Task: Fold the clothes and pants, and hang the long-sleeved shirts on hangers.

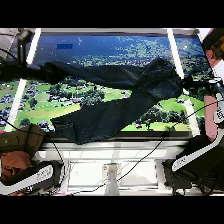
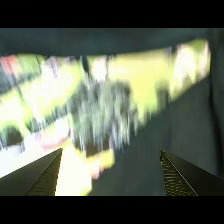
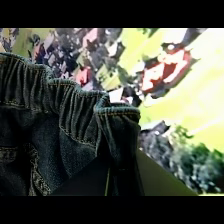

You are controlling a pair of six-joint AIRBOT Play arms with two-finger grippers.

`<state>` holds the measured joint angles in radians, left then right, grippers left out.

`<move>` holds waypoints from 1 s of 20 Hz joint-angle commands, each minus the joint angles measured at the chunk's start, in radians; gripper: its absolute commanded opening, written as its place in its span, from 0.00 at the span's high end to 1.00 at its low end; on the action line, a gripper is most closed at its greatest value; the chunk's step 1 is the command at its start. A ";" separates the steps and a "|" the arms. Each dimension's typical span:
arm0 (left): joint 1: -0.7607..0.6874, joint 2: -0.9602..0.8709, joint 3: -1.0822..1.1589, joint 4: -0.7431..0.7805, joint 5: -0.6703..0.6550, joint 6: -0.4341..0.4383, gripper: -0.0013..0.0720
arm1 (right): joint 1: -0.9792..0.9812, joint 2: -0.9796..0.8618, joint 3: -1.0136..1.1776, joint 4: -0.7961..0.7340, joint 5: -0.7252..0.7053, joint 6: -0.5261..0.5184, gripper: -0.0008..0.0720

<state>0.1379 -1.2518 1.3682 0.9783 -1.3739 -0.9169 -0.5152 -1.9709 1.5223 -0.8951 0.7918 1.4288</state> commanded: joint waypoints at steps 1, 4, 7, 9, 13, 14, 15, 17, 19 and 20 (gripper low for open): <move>-0.032 -0.011 -0.007 0.169 -0.206 0.008 0.04 | 0.005 -0.001 0.001 0.003 -0.016 -0.003 0.91; -0.111 -0.039 -0.023 0.227 -0.302 0.128 0.04 | 0.005 -0.001 0.001 0.003 -0.015 -0.003 0.91; -0.198 -0.046 -0.090 0.217 -0.303 0.193 0.04 | 0.005 -0.001 0.001 0.002 -0.017 -0.003 0.91; -0.256 -0.046 -0.158 0.219 -0.311 0.193 0.04 | 0.005 -0.001 0.001 0.001 -0.019 -0.004 0.91; -0.312 -0.046 -0.293 0.334 -0.310 0.192 0.04 | 0.005 -0.001 0.001 0.000 -0.018 -0.010 0.91; -0.314 -0.046 -0.318 0.377 -0.310 0.157 0.04 | 0.005 -0.001 0.001 0.000 -0.018 -0.010 0.91; -0.313 -0.046 -0.335 0.399 -0.309 0.099 0.04 | 0.005 -0.001 0.001 0.000 -0.018 -0.010 0.91; -0.317 -0.046 -0.351 0.451 -0.305 0.030 0.04 | 0.005 -0.001 0.001 -0.002 -0.018 -0.010 0.91; -0.318 -0.047 -0.351 0.492 -0.270 0.031 0.04 | 0.005 -0.001 0.001 -0.002 -0.018 -0.010 0.91; -0.318 -0.049 -0.351 0.496 -0.247 0.034 0.04 | 0.005 -0.001 0.001 -0.003 -0.018 -0.010 0.91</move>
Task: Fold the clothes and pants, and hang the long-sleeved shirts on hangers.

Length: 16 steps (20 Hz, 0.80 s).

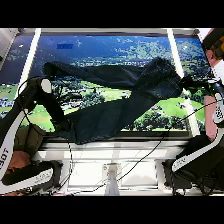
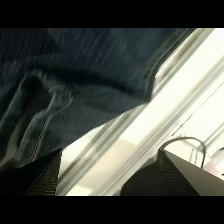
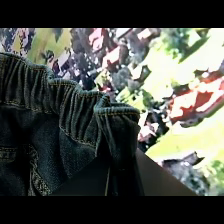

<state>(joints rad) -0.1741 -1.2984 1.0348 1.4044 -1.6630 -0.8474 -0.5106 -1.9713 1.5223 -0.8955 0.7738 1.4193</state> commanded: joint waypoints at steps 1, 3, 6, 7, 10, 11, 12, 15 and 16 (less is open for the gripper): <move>-0.006 -0.006 -0.018 0.069 0.069 -0.031 0.04 | 0.000 0.000 0.001 -0.002 0.000 0.000 0.91; -0.008 -0.022 -0.020 0.069 0.094 0.038 0.04 | 0.000 0.000 0.001 -0.002 0.000 0.000 0.91; -0.009 -0.068 -0.021 0.061 0.120 0.135 0.04 | 0.000 0.000 0.001 -0.003 0.000 -0.001 0.91; -0.009 -0.086 -0.021 0.057 0.128 0.152 0.04 | 0.000 0.000 0.001 -0.003 0.000 -0.001 0.91; -0.014 -0.140 -0.021 0.060 0.163 0.186 0.04 | 0.000 0.000 0.001 -0.020 -0.001 -0.001 0.91; -0.016 -0.157 -0.021 0.057 0.177 0.186 0.04 | 0.000 0.000 0.001 -0.032 0.000 -0.001 0.91; -0.020 -0.172 -0.021 0.056 0.186 0.186 0.04 | 0.000 0.000 0.001 -0.047 0.000 -0.001 0.91; -0.035 -0.209 -0.021 0.029 0.186 0.187 0.36 | 0.000 0.000 0.001 -0.058 0.000 -0.001 0.91; -0.039 -0.219 -0.021 0.014 0.186 0.187 0.36 | 0.000 0.000 0.001 -0.058 0.001 -0.001 0.91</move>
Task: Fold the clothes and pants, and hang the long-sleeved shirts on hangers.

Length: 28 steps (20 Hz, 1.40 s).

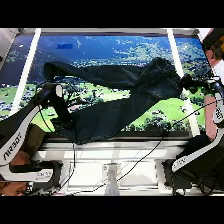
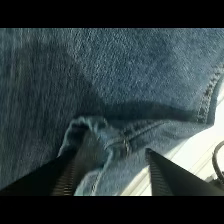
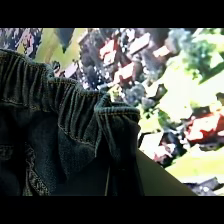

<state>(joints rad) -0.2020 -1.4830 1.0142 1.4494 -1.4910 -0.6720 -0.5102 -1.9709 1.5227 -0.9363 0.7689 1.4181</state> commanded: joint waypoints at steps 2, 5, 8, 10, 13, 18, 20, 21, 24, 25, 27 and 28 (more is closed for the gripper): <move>-0.016 -0.052 0.000 -0.047 0.013 0.011 0.64 | 0.000 -0.001 0.000 -0.017 0.013 0.000 0.91; -0.023 -0.060 0.000 -0.048 0.003 0.015 0.96 | 0.000 0.003 0.000 -0.018 0.037 0.000 0.91; -0.021 -0.051 0.010 -0.047 -0.040 0.015 0.96 | 0.000 0.035 0.000 -0.037 0.057 0.000 0.91; -0.013 -0.025 0.037 -0.048 -0.043 0.015 0.96 | 0.000 0.076 0.000 -0.063 0.060 0.000 0.91; 0.010 0.050 0.119 -0.047 -0.043 0.015 0.96 | 0.000 0.153 0.000 -0.142 0.091 0.000 0.91; 0.115 0.248 0.196 -0.048 -0.013 0.015 0.96 | -0.001 0.250 -0.001 -0.285 0.193 0.013 0.91; 0.180 0.338 0.196 -0.055 0.052 0.014 0.96 | -0.001 0.288 0.000 -0.315 0.232 0.013 0.91; 0.216 0.381 0.196 -0.074 0.100 0.014 0.96 | -0.001 0.306 -0.001 -0.326 0.250 0.013 0.91; 0.336 0.506 0.196 -0.177 0.306 -0.012 0.96 | -0.001 0.371 -0.001 -0.356 0.294 0.013 0.91; 0.373 0.539 0.196 -0.204 0.381 -0.050 0.96 | -0.001 0.397 0.000 -0.366 0.297 0.012 0.91; 0.436 0.591 0.196 -0.224 0.505 -0.175 0.96 | -0.001 0.447 0.000 -0.379 0.297 0.012 0.91; 0.460 0.613 0.196 -0.224 0.550 -0.258 0.96 | -0.001 0.471 0.000 -0.381 0.297 0.011 0.91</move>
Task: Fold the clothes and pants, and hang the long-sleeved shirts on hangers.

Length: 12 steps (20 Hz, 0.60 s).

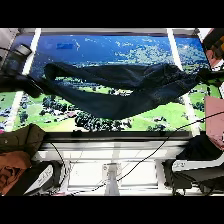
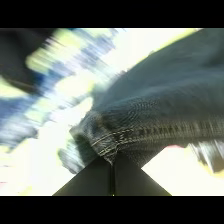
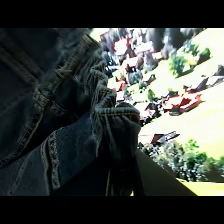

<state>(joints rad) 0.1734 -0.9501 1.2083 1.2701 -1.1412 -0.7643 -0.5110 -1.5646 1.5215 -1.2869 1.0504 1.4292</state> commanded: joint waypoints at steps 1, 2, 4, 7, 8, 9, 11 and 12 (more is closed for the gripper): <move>0.101 0.098 0.002 -0.045 0.231 -0.235 0.96 | 0.000 0.084 0.001 -0.031 0.015 -0.002 0.91; 0.110 0.119 0.002 -0.045 0.252 -0.301 0.96 | 0.000 0.102 0.001 -0.035 0.015 -0.003 0.91; 0.111 0.165 0.002 -0.041 0.250 -0.393 0.96 | 0.000 0.127 0.002 -0.050 0.018 -0.003 0.91; 0.111 0.249 0.002 0.101 0.139 -0.598 0.96 | 0.000 0.153 0.002 -0.077 0.039 -0.003 0.91; 0.111 0.273 0.002 0.184 0.061 -0.657 0.96 | 0.000 0.158 0.002 -0.087 0.043 -0.003 0.91; 0.111 0.296 0.002 0.268 -0.039 -0.706 0.97 | 0.000 0.163 0.002 -0.100 0.046 -0.003 0.91; 0.111 0.319 0.002 0.370 -0.242 -0.735 0.97 | 0.000 0.167 0.002 -0.112 0.057 -0.003 0.91; 0.111 0.319 0.002 0.376 -0.346 -0.729 0.97 | 0.000 0.167 0.002 -0.113 0.063 -0.003 0.91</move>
<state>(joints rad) 0.2821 -0.6674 1.2095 1.4979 -1.2098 -1.3956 -0.5114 -1.4086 1.5223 -1.3758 1.0977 1.4261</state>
